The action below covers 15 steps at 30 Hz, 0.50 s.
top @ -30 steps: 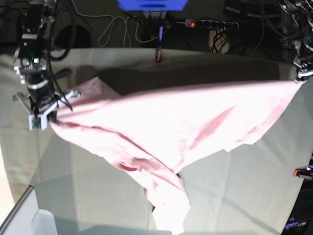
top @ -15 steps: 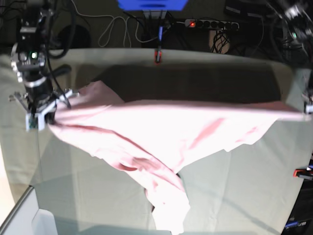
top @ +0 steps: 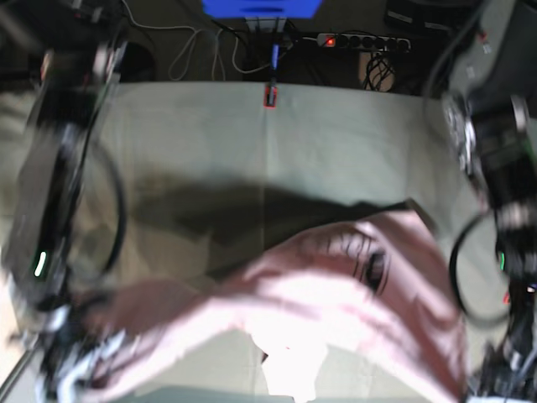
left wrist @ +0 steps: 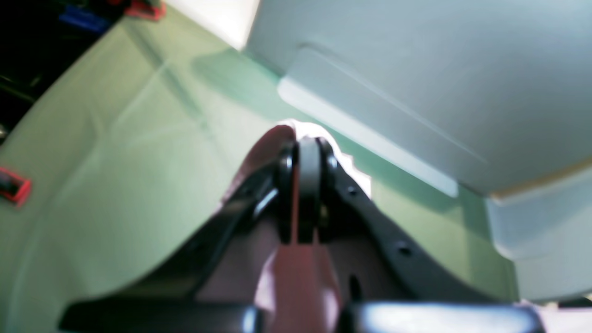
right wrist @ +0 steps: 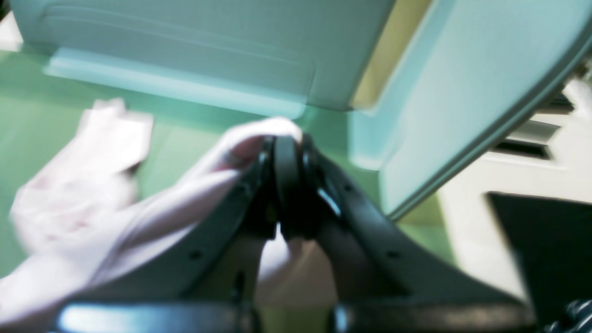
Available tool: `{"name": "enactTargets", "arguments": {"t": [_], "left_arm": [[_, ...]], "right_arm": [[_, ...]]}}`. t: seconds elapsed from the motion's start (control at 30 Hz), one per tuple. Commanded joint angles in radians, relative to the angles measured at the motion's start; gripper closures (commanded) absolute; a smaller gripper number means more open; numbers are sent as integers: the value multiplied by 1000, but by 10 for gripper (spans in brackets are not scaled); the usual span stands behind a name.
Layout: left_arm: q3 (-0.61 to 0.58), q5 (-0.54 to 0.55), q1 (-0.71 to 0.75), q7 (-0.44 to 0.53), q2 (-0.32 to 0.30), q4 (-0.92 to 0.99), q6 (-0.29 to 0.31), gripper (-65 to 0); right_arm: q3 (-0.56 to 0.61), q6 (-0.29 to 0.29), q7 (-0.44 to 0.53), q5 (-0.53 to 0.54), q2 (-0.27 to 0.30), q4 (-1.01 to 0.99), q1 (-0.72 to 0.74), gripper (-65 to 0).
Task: Layout the t-shirt on the table in an organized manner, then fold the t-shirt properly
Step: 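Swing the held t-shirt forward with both grippers and lay it flat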
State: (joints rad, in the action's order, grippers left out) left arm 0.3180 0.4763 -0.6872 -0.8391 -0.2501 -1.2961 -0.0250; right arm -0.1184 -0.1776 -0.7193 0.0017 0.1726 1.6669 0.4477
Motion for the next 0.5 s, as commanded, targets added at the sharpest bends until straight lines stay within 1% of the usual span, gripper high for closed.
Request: {"name": "enactTargets", "arguments": {"t": [0.0,0.07,0.17,0.27,0.33,0.43,0.47], "left_arm": [[-15,-3,-102,28,-13,25,0,0],[-50,-14,-243,34,-13,129,0,0],[-113,-14,-429,106,-13,255,0,0],[-159,-14,-559,159,-15,327,0,0],[-181,-14,-619,174,-15,349,0,0],[-193,-9,-622,166,-13,352,0,0],[-193,-8,-622,163,-13,350,0,0]], "right_arm": [[-8,13,36,-9,28,-30,92,0],[-7,13,37,-9,66,-129,234,0],[-4,13,37,-9,114,-224,417,0],[-4,13,33,-9,147,-254,534,0],[-4,13,31,-9,164,-256,586,0],[-8,13,28,-9,172,-242,609,0],[-8,13,23,-9,186,-219,598,0]]}}
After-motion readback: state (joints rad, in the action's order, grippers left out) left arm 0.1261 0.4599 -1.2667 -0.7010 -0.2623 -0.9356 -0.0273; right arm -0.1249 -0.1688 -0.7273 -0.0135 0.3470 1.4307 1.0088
